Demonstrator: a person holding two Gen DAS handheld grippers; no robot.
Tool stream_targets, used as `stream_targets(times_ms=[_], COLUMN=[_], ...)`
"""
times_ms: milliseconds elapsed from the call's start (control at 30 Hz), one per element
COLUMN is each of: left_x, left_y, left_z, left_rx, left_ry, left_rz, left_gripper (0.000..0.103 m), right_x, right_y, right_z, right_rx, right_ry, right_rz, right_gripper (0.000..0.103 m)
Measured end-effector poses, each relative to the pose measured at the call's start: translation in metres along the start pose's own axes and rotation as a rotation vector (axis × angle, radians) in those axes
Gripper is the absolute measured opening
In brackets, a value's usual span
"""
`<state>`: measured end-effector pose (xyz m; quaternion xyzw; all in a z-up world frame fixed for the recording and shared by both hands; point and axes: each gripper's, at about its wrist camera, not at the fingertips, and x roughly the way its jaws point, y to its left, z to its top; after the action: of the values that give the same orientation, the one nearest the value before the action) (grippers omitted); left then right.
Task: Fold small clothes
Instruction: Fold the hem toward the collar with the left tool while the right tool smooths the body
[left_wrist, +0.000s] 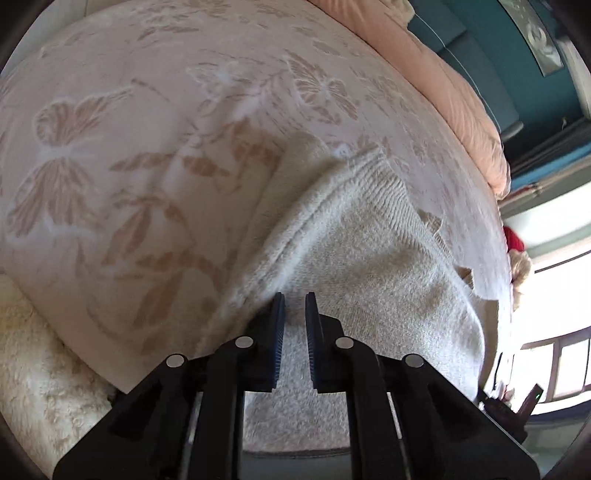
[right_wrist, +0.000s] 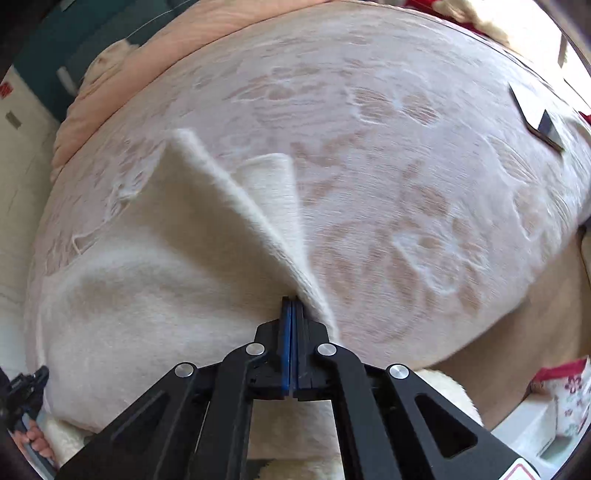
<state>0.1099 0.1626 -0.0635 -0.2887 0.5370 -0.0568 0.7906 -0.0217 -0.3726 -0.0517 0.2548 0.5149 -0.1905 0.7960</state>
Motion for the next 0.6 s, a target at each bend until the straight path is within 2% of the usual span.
stream_targets(times_ms=[33, 67, 100, 167, 267, 367, 433, 500, 600], left_x=[-0.011, -0.023, -0.035, -0.052, -0.051, -0.035, -0.027, -0.029, -0.031], left_y=[0.003, 0.004, 0.004, 0.002, -0.001, 0.009, 0.017, 0.024, 0.031], left_z=[-0.002, -0.006, -0.010, -0.022, -0.043, -0.062, -0.071, -0.077, -0.075], left_rx=[-0.029, -0.053, -0.063, -0.065, -0.063, -0.155, -0.222, -0.243, -0.249], left_ry=[-0.019, -0.040, -0.059, -0.094, -0.076, -0.034, -0.006, -0.008, -0.033], left_rz=[-0.010, -0.021, -0.034, -0.021, 0.008, 0.033, 0.033, 0.047, 0.067], left_gripper=[0.013, 0.021, 0.026, 0.049, 0.054, 0.054, 0.054, 0.054, 0.061], right_x=[-0.008, -0.018, -0.026, -0.040, -0.038, -0.020, -0.010, 0.006, 0.054], right_y=[-0.003, 0.003, 0.015, 0.055, 0.131, 0.201, 0.240, 0.267, 0.287], right_z=[-0.002, -0.005, -0.009, -0.017, -0.029, -0.038, -0.047, -0.053, -0.066], right_rx=[0.021, 0.007, -0.032, -0.141, -0.306, -0.407, -0.478, -0.523, -0.604], right_ry=[-0.007, -0.026, -0.039, -0.050, -0.017, 0.041, 0.051, 0.066, 0.139], right_rz=[-0.003, 0.004, 0.018, 0.093, 0.203, 0.292, 0.283, 0.276, 0.172], right_gripper=[0.011, 0.015, 0.015, 0.015, 0.015, 0.014, 0.014, 0.014, 0.013])
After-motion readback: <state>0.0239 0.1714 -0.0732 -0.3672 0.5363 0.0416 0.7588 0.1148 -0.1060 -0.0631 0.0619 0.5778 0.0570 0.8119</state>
